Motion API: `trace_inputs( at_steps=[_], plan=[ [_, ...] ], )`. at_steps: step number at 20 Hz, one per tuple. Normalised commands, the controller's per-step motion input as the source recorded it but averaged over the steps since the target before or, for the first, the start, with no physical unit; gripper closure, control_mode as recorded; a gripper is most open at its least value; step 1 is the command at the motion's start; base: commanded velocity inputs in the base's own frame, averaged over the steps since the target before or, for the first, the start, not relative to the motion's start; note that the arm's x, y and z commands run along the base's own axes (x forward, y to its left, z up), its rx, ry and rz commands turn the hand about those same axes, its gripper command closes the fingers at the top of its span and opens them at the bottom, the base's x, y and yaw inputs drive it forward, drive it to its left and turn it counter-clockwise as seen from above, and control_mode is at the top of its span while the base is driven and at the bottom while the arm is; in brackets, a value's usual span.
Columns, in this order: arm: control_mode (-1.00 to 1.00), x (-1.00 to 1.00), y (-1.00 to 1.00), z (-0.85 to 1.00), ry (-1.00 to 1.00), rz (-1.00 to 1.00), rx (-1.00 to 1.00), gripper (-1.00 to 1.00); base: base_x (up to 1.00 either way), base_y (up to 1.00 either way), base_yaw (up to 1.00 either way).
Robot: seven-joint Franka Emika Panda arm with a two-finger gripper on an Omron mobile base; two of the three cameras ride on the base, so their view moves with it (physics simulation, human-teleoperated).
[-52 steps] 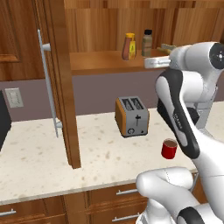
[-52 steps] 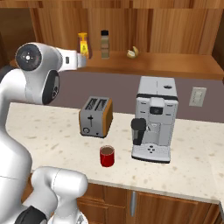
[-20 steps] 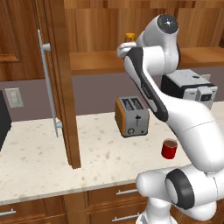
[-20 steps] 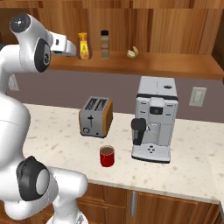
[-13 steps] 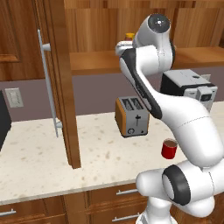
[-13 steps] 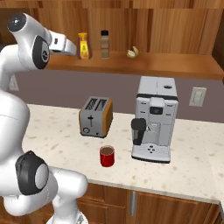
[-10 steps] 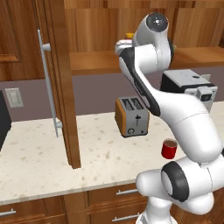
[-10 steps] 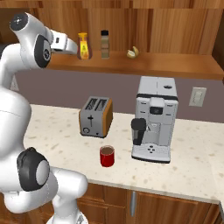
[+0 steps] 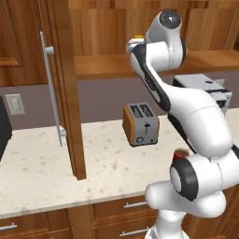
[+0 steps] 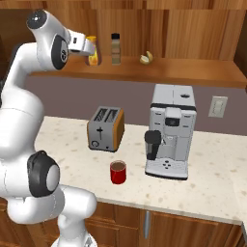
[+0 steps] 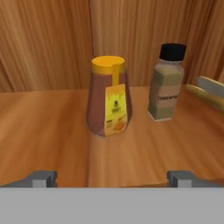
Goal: Pick the cinnamon and honey bottle from the cabinet and place them next to the mug.
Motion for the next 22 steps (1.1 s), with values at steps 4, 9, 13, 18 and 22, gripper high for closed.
trace_inputs(
  at_steps=[4, 9, 13, 18, 22],
  plan=[
    [-1.0, 0.02, -0.13, 0.0, -0.01, 0.1, 0.05, -1.0, 0.0, 0.0, 0.0],
    [-1.0, 0.0, 0.0, 0.0, -0.01, 0.14, 0.09, -1.0, 0.0, 0.0, 0.0],
    [-1.0, 0.01, 0.0, 0.1, 0.0, 0.11, 0.02, -1.0, 0.0, 0.0, 0.0],
    [-1.0, 0.3, 0.0, 0.03, 0.02, 0.02, 0.0, -1.0, 0.0, 0.0, 0.0],
    [-1.0, 0.46, 0.0, 0.0, 0.06, 0.0, -0.03, -1.0, 0.0, 0.0, 0.0]
  ],
)
